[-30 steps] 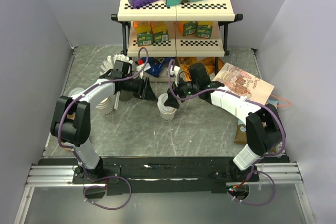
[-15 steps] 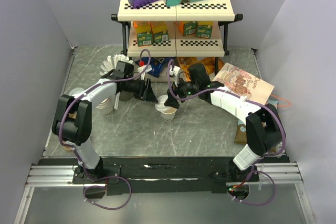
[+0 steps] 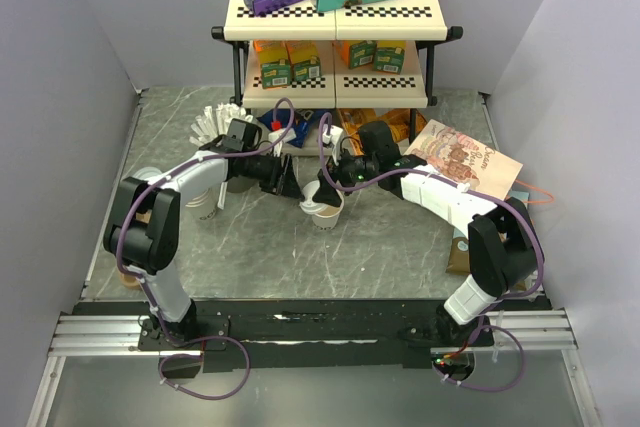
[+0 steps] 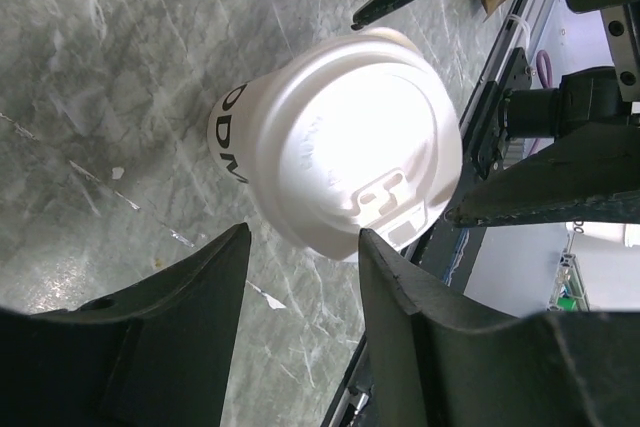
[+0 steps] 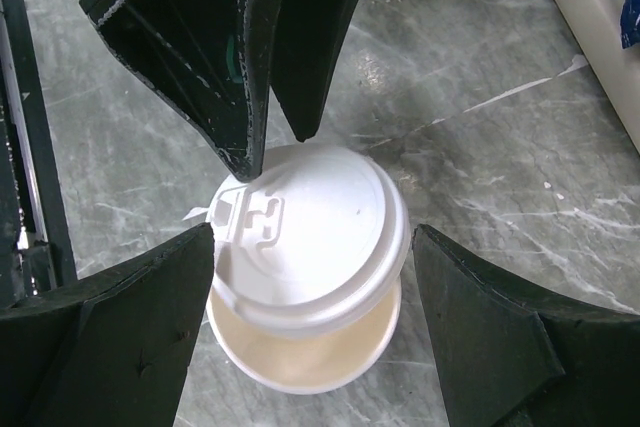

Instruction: Pack the takeout coffee

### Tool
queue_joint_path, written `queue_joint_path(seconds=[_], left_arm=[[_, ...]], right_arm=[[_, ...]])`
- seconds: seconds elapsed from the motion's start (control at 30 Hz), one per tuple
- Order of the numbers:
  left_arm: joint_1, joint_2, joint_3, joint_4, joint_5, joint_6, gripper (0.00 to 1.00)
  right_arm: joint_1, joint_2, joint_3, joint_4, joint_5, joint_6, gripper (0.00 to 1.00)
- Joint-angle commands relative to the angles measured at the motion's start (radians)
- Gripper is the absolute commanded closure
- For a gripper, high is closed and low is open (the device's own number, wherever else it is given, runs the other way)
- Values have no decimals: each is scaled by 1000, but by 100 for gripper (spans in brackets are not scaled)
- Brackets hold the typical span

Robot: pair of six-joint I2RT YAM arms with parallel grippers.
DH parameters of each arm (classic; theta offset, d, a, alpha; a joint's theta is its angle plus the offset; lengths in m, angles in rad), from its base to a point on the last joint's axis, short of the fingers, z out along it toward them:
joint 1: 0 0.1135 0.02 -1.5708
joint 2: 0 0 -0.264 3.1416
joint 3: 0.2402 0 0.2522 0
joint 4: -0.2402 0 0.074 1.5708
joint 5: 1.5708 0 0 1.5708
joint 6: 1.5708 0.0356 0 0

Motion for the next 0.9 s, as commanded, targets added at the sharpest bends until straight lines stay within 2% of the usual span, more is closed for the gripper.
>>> queue_joint_path(seconds=[0.0, 0.3, 0.87], left_arm=[[-10, -6, 33, 14, 25, 28, 48], [-22, -3, 47, 6, 32, 37, 48], [-51, 14, 104, -8, 55, 33, 50]], right_arm=[[6, -8, 42, 6, -6, 12, 14], [5, -1, 50, 11, 6, 15, 14], [5, -43, 13, -29, 151, -29, 16]])
